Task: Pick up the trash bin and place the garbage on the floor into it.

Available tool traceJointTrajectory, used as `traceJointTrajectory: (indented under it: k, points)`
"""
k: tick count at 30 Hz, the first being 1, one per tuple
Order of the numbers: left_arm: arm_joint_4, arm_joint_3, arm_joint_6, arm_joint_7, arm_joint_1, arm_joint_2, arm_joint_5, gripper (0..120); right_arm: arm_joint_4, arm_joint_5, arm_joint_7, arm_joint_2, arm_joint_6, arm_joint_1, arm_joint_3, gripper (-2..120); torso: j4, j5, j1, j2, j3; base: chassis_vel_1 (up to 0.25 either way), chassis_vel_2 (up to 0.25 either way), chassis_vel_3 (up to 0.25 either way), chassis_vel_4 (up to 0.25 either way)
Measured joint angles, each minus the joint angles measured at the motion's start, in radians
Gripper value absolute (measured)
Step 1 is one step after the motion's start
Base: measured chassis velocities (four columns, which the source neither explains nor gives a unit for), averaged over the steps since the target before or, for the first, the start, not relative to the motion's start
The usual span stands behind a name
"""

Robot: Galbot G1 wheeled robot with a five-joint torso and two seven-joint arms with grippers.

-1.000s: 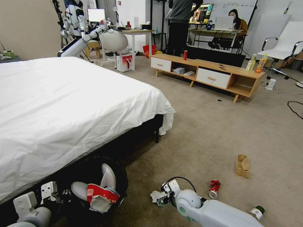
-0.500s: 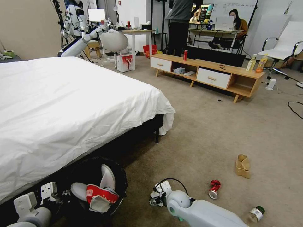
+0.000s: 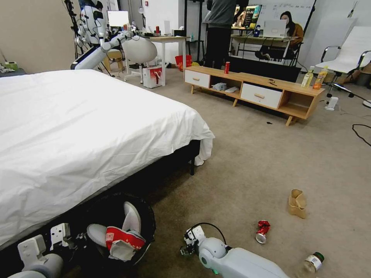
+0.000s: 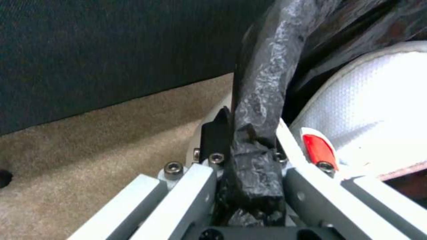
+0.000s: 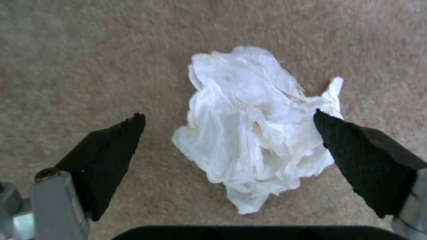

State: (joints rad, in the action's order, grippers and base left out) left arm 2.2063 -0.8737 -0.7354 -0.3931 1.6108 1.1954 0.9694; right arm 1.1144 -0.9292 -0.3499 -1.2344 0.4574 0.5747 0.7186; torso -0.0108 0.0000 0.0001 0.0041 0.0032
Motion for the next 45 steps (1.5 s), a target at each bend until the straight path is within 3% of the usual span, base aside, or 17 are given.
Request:
traceJointTrajectory:
  k: [13, 18, 22, 25, 27, 29, 36, 45]
  points:
    - [-0.002, 0.004, 0.0, 0.0, -0.002, 0.005, -0.004, 1, -0.034, 0.029, 0.011, 0.004, -0.02, 0.01, -0.009, 86, 0.0, 0.0, 0.0, 0.0, 0.0, 0.0, 0.0, 0.0, 0.0]
    - [-0.005, 0.003, 0.0, 0.0, 0.0, 0.006, -0.008, 1, -0.027, 0.032, 0.012, 0.008, -0.024, 0.013, -0.011, 62, 0.0, 0.0, 0.0, 0.0, 0.0, 0.0, 0.0, 0.0, 0.0]
    - [-0.005, 0.004, 0.0, 0.001, 0.0, 0.007, -0.009, 1, -0.023, 0.032, 0.012, 0.009, -0.025, 0.014, -0.011, 53, 0.0, 0.0, 0.0, 0.0, 0.0, 0.0, 0.0, 0.0, 0.0]
    - [-0.007, 0.004, 0.0, 0.001, 0.0, 0.006, -0.011, 1, -0.017, 0.032, 0.012, 0.013, -0.028, 0.016, -0.011, 38, 0.0, 0.0, 0.0, 0.0, 0.0, 0.0, 0.0, 0.0, 0.0]
    - [-0.008, 0.004, 0.0, 0.001, 0.0, 0.006, -0.011, 1, -0.015, 0.032, 0.012, 0.015, -0.03, 0.016, -0.011, 35, 0.0, 0.0, 0.0, 0.0, 0.0, 0.0, 0.0, 0.0, 0.0]
    - [-0.01, 0.004, 0.0, 0.002, -0.001, 0.003, -0.011, 1, 0.001, 0.032, 0.011, 0.024, -0.034, 0.019, -0.011, 23, 0.0, 0.0, 0.0, 0.0, 0.0, 0.0, 0.0, 0.0, 0.0]
    - [-0.013, 0.01, 0.0, 0.002, -0.004, 0.002, -0.012, 1, 0.034, 0.028, 0.006, 0.048, -0.037, 0.022, -0.012, 0, 0.0, 0.0, 0.0, 0.0, 0.0, 0.0, 0.0, 0.0, 0.0]
    - [-0.012, 0.016, 0.0, 0.002, -0.009, -0.006, -0.006, 1, 0.132, 0.006, -0.021, 0.129, -0.041, 0.027, -0.027, 0, 0.0, 0.0002, 0.0, 0.0, 0.0, 0.0, 0.0, 0.0, 0.0]
